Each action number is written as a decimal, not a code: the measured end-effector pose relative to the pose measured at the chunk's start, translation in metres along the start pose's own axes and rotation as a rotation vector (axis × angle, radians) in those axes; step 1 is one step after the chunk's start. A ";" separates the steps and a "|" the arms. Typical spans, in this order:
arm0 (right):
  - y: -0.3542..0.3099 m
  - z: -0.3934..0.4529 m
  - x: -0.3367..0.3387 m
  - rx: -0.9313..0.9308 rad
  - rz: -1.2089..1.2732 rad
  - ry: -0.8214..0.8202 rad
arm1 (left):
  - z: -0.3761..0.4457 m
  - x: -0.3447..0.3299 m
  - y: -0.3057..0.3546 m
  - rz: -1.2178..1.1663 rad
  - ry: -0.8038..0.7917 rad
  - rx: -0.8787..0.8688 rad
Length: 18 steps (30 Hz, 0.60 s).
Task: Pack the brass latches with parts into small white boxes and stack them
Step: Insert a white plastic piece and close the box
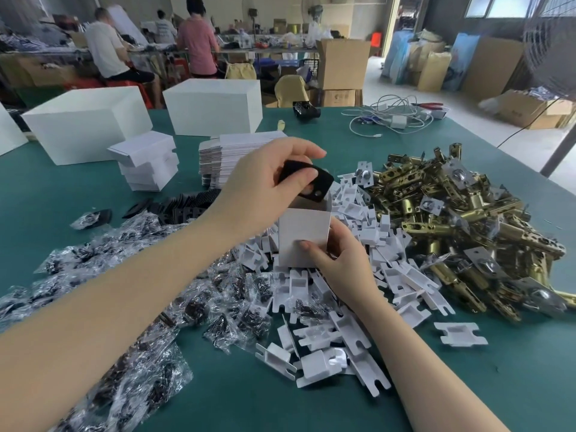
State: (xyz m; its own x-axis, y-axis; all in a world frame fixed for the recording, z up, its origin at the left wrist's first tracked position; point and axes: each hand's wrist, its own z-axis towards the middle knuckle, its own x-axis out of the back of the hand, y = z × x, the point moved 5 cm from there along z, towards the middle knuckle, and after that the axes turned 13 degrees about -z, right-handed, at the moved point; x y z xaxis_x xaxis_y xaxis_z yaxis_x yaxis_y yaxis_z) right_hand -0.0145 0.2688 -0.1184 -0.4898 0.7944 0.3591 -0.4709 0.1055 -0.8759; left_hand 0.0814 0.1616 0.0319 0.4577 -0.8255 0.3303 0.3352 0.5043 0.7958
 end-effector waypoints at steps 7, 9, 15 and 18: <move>-0.002 -0.001 0.000 0.020 0.024 -0.001 | 0.019 -0.015 -0.005 0.450 -0.109 -0.101; -0.002 -0.001 0.000 0.021 0.017 0.005 | 0.016 -0.013 -0.008 0.445 -0.102 -0.081; 0.000 0.000 -0.001 0.015 0.000 0.004 | 0.012 -0.011 -0.022 0.490 -0.242 0.080; 0.001 0.000 -0.001 0.012 -0.001 0.002 | 0.017 -0.011 -0.019 0.524 -0.295 0.118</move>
State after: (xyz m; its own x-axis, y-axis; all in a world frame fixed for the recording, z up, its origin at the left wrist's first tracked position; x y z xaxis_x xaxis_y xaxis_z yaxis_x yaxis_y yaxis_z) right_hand -0.0144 0.2682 -0.1193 -0.4881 0.7955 0.3590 -0.4799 0.0989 -0.8717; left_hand 0.0559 0.1563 0.0216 0.2840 -0.5194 0.8060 0.0264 0.8445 0.5349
